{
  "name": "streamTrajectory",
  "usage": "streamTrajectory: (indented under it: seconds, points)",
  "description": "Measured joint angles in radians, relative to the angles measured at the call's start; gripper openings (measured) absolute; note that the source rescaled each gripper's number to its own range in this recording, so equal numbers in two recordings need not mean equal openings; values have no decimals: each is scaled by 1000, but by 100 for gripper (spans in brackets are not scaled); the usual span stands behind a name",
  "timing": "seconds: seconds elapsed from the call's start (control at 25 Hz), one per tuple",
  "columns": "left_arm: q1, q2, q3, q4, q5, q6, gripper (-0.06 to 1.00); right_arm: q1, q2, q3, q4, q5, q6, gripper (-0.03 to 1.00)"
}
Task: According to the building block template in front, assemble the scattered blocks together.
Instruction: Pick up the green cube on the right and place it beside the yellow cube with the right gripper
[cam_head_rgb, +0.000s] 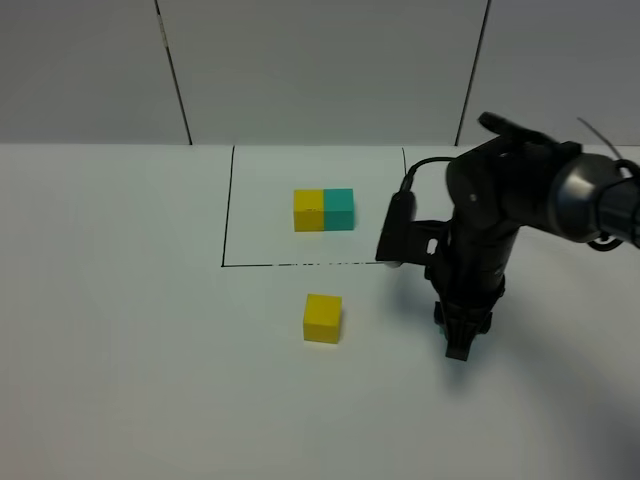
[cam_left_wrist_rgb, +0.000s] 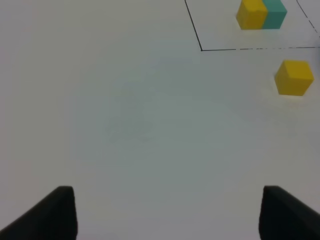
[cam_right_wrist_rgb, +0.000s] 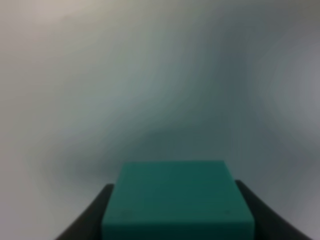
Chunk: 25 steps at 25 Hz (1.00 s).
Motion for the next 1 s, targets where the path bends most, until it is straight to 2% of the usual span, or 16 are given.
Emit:
streamTrajectory:
  seconds: [0.44,0.8,1.0]
  points:
    - [0,0,0,0,0,0,65,63,189,-210,-25,78,-3,0]
    - [0,0,0,-1,0,0,65,86,201,-235,77,26,-3,0]
    - [0,0,0,-1,0,0,65,100,209,-235,95,16,16,0]
